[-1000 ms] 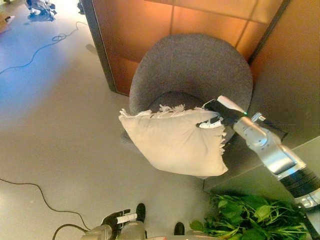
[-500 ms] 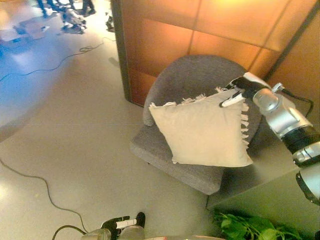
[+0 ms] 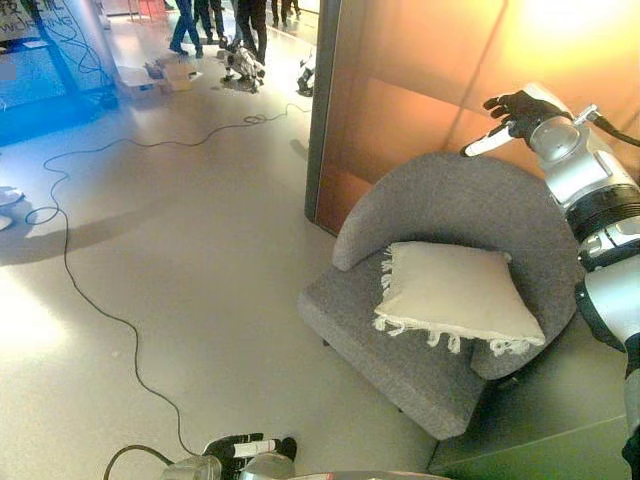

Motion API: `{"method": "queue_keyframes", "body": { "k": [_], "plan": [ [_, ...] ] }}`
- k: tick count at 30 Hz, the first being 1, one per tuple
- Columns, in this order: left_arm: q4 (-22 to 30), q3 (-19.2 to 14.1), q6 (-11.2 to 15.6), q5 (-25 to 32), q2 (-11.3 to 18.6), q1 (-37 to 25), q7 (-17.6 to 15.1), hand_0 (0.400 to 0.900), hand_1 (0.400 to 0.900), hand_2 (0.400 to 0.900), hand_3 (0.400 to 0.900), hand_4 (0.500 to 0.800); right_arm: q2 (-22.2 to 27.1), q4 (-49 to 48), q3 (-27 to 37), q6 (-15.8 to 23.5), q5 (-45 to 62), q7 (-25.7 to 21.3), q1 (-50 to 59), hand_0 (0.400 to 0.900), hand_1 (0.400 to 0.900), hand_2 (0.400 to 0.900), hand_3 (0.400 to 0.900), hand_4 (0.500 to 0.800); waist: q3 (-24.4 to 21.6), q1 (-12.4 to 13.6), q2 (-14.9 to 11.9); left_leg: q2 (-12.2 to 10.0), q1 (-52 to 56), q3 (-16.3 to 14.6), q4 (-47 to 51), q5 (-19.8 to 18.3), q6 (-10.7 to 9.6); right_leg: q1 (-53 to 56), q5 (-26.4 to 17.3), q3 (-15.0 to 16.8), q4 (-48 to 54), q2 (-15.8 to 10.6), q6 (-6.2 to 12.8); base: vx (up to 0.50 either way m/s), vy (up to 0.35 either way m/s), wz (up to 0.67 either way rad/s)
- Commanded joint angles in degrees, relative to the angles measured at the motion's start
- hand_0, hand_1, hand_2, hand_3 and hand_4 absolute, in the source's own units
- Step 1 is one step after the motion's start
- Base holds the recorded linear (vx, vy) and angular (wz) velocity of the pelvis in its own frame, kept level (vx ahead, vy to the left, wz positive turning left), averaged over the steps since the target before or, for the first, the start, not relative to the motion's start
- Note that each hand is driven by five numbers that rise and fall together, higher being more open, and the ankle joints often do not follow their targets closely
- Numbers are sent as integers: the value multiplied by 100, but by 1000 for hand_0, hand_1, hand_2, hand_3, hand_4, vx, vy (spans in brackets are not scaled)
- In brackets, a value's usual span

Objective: Pick up the pillow and put it on the sofa.

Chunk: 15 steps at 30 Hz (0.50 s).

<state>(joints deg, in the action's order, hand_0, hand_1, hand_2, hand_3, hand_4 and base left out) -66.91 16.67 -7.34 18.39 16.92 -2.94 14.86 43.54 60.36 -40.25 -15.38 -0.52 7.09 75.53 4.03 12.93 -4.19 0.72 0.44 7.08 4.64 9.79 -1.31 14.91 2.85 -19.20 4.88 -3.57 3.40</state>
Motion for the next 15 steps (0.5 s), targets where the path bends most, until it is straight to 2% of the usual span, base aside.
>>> {"method": "queue_keyframes", "body": {
  "k": [1,7,11,15],
  "plan": [
    [-383,513,-11,-85,109,76,171,900,900,900,900,800,407,51,-492,261,85,-343,992,900,900,900,900,800,-318,21,-123,-109,467,-268,-15,-964,-276,-498,-39,159,-259,-6,25,-5,-1,-7],
    [-394,478,18,-139,89,24,176,900,900,900,900,800,375,-353,-14,213,1044,-510,549,900,900,900,900,800,-275,-147,-93,-120,488,-391,-16,-994,-265,-552,-35,298,-298,-8,33,-40,0,-14],
    [-393,409,17,-146,22,-55,120,900,900,900,900,800,115,-1234,792,199,1896,-678,-491,900,900,900,900,800,-212,-382,-41,-152,517,-547,-24,-1035,-245,-623,-17,476,-361,-5,22,-73,9,-24],
    [-360,281,38,-119,-64,-92,58,900,900,900,900,800,-322,-2173,1423,261,2019,-695,-1768,900,900,900,900,800,-149,-608,19,-175,559,-706,-38,-1081,-225,-674,-5,627,-405,7,16,-70,14,-28]
  ]
}}
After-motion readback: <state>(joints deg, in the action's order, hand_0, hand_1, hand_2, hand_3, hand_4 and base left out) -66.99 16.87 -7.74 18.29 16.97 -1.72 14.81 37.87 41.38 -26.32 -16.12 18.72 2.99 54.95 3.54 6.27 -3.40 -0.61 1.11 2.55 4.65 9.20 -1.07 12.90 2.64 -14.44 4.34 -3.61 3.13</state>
